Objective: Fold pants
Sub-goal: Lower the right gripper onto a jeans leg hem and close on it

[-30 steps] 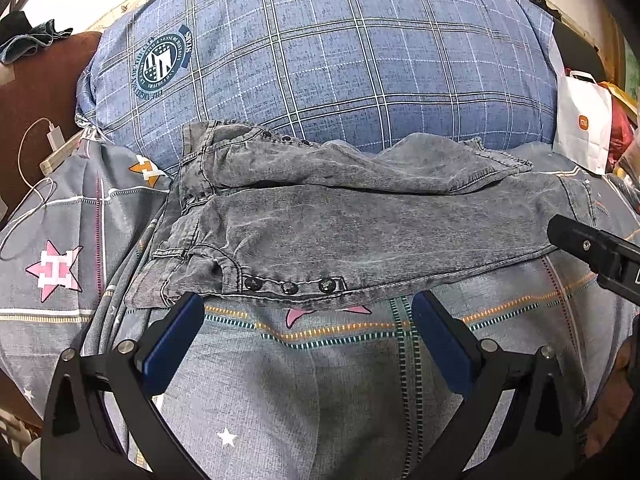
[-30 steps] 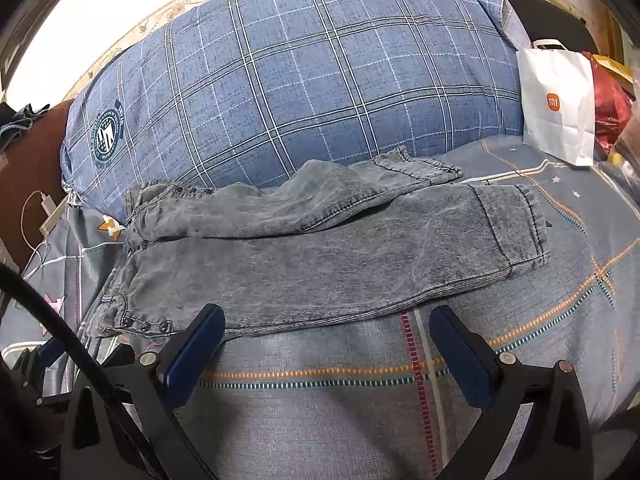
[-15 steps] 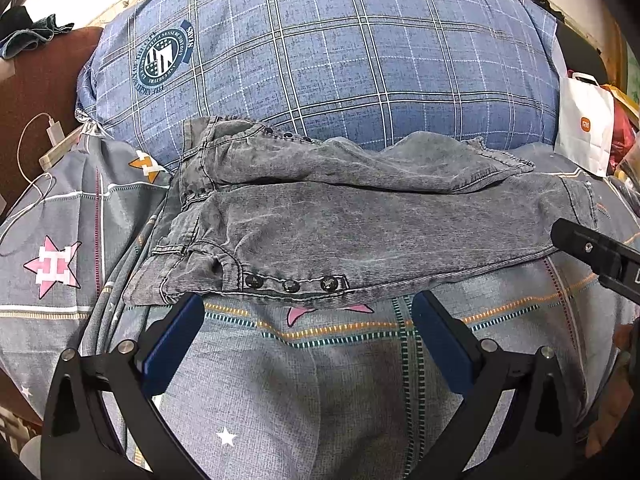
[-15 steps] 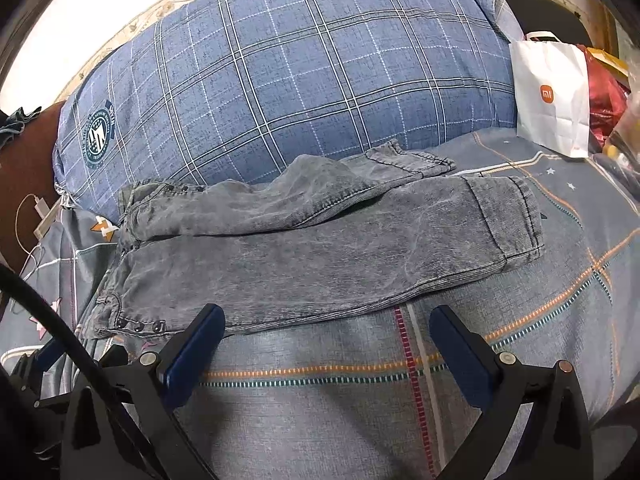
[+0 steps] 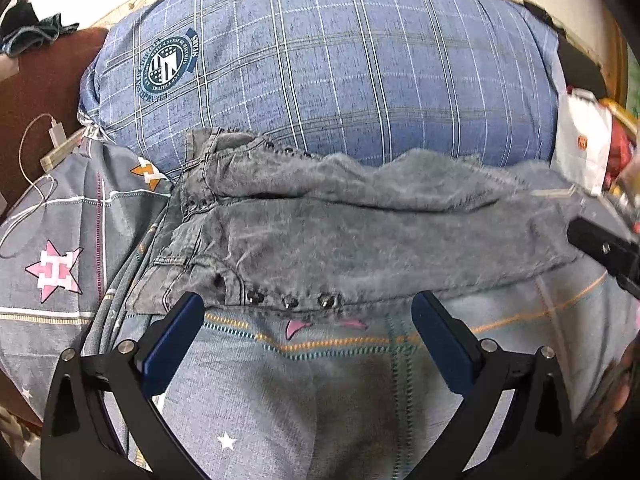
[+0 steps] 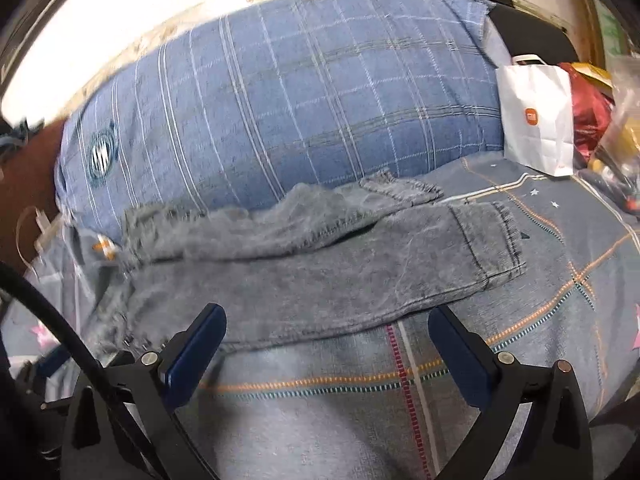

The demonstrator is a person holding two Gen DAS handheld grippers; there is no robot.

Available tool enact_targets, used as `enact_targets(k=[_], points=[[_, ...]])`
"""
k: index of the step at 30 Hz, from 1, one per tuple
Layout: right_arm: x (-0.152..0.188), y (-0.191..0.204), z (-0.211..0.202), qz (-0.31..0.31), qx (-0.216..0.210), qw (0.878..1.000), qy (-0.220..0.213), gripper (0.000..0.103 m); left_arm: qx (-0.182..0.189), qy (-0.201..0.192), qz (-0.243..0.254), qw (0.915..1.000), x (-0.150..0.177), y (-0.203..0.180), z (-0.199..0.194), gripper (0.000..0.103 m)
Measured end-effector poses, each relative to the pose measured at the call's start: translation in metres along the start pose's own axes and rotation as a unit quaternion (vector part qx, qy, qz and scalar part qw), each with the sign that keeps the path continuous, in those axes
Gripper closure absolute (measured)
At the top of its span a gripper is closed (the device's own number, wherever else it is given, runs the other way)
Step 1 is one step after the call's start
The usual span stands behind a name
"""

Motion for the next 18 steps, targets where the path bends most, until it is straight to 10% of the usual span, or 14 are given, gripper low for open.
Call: enact_targets(k=[11,18], points=[[-0.080,-0.023,0.025,0.037,-0.041,0.995,0.080,0.011,0.071,0.014,-0.025,0.9970,-0.087,-0.020,0.021,0.000],[-0.117,-0.063,0.125,0.113,-0.028,0.982,0.145,0.032,0.089,0.044,-0.039,0.9943,-0.092,-0.030,0.081,0.000]])
Point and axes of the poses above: each gripper's, at about its wrist camera, not at the fingertips, and z roughly the way its jaws point, y to its left, x to its underside, the point moved 7 cm from there along z, roughly the way its jaws point, and after that the axes turned 11 degrees about -x, right-handed, at the moved point
